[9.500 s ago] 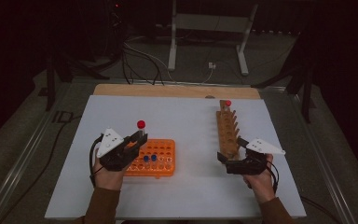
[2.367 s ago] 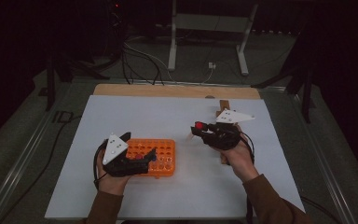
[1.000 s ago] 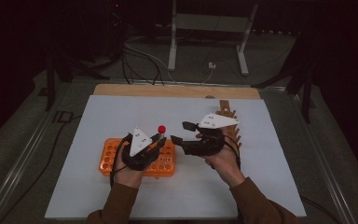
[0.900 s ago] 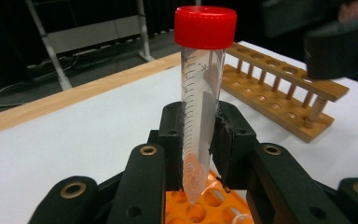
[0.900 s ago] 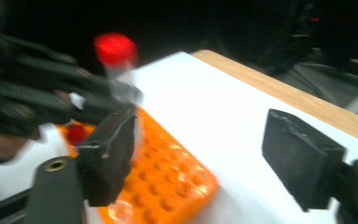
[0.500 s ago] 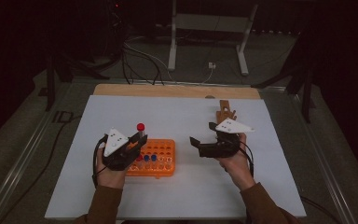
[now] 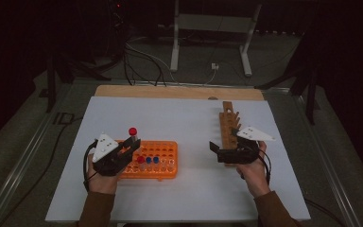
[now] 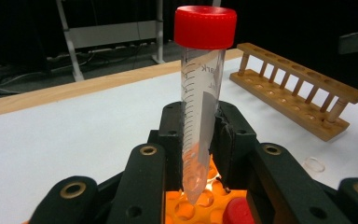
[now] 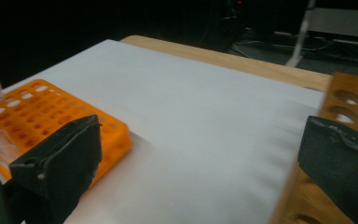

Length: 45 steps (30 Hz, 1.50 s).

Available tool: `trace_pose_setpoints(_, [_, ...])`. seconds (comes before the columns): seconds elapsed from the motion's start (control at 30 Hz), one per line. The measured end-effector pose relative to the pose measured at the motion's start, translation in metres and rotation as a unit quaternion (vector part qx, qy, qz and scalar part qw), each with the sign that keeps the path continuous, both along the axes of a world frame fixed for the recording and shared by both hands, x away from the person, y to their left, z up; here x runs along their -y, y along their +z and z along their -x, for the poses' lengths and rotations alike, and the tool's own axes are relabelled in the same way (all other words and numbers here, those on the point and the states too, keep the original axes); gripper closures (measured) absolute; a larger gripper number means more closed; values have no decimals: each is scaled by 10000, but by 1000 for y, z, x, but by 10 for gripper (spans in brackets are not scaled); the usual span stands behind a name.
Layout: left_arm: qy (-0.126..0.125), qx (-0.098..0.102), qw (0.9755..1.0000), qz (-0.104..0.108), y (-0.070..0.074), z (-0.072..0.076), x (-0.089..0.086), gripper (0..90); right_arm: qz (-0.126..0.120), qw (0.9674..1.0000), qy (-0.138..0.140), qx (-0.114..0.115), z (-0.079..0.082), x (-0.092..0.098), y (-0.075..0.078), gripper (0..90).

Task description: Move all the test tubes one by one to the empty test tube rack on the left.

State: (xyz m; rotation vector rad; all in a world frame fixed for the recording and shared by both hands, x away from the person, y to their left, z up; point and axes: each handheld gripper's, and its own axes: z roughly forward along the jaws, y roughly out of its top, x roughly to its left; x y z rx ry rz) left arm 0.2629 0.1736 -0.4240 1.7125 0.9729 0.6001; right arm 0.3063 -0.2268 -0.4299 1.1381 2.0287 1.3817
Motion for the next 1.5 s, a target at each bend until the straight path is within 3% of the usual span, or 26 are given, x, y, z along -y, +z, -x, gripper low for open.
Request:
trace_pose_setpoints(0.5, [79,-130,9999,71,-11,10,-17,749,-3,9983,-574,99,16,43,-8,2])
trace_pose_setpoints(0.87, [59,-318,9994,80,-25,21,-19,749,-50,9971,-756,109,22,56,-10,2])
trace_pose_setpoints(1.5, [-134,-603,9972,-411,-47,24,-7,749,-13,9973,-722,88,24,55,-15,2])
